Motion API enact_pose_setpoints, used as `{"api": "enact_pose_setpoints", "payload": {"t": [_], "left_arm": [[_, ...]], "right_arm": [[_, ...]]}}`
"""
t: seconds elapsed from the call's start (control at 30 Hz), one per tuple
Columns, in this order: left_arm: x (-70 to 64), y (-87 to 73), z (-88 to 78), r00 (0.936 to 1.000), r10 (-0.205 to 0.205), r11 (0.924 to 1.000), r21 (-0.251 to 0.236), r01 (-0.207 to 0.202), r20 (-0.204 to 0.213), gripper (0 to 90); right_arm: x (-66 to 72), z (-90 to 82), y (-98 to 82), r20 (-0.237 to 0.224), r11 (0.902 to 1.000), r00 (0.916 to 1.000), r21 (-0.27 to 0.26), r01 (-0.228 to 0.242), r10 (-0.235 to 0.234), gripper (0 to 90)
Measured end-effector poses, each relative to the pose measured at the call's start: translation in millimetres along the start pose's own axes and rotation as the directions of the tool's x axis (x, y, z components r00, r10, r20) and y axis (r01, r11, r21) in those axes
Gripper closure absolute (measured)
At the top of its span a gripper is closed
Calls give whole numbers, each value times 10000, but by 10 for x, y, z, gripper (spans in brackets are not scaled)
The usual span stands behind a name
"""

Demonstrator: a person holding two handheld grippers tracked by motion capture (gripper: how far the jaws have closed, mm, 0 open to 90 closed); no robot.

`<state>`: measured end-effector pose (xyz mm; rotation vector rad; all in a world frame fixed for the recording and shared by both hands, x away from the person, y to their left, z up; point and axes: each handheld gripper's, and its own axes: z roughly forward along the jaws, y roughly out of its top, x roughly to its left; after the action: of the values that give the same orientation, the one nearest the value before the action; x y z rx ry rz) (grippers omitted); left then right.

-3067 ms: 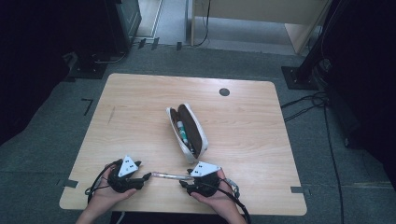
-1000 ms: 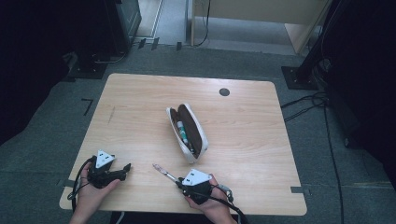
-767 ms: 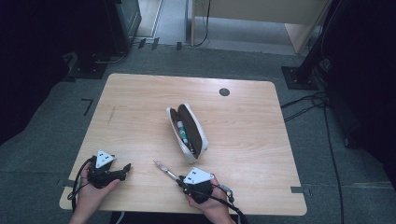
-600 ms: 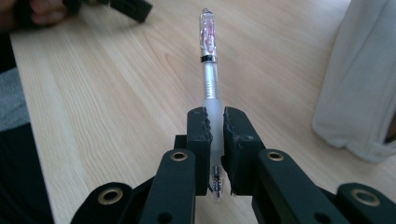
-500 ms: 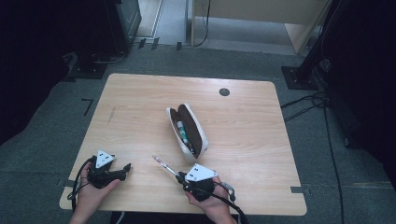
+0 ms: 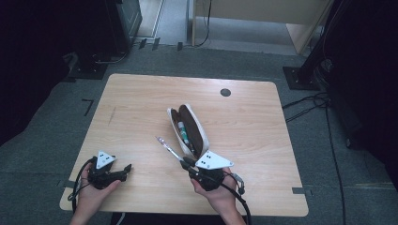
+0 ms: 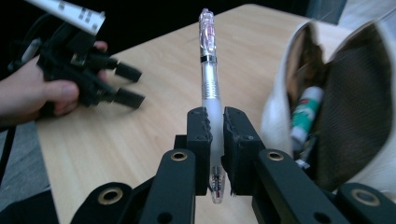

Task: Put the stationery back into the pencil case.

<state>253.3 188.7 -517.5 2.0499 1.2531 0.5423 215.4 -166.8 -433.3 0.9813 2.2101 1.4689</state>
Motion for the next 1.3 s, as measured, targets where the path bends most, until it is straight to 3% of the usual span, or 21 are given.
{"api": "enact_pose_setpoints", "payload": {"t": [0.17, 0.3, 0.4, 0.5, 0.83, 1.0, 1.17, 1.3], "left_arm": [[0, 0, 0, 10000, 1, 10000, -1, -1, -2, 245], [-1, 0, 0, 10000, -1, 10000, -1, 1, -10, 246], [0, 0, -1, 10000, 7, 10000, 14, -7, -7, 246], [-1, 1, -1, 10000, -14, 10000, 5, 14, -4, 246], [-1, 0, 1, 10000, 0, 10000, -15, 0, -11, 246], [0, 0, 0, 10000, 12, 10000, -3, -12, -14, 246], [0, 0, 0, 10000, 9, 10000, -2, -9, -12, 246], [0, 0, 0, 10000, 11, 10000, 0, -11, -10, 246]], "right_arm": [[-131, -88, 125, 223, 9983, 9991, -469, -360, 370, 819], [-263, -140, 239, 702, 9954, 9954, -745, -596, 648, 819], [-364, -124, 311, 1287, 9941, 9875, -698, -825, 910, 819], [-414, -70, 340, 1605, 9934, 9809, -509, -1032, 1101, 819], [-430, 246, 407, 2262, 9947, 9705, 399, -948, 834, 817], [-451, 374, 459, 2477, 9915, 9649, 729, -1080, 869, 815], [-490, 486, 480, 2839, 9845, 9540, 1140, -1330, 960, 814], [-488, 545, 475, 2944, 9811, 9514, 1379, -1361, 906, 814]]}}
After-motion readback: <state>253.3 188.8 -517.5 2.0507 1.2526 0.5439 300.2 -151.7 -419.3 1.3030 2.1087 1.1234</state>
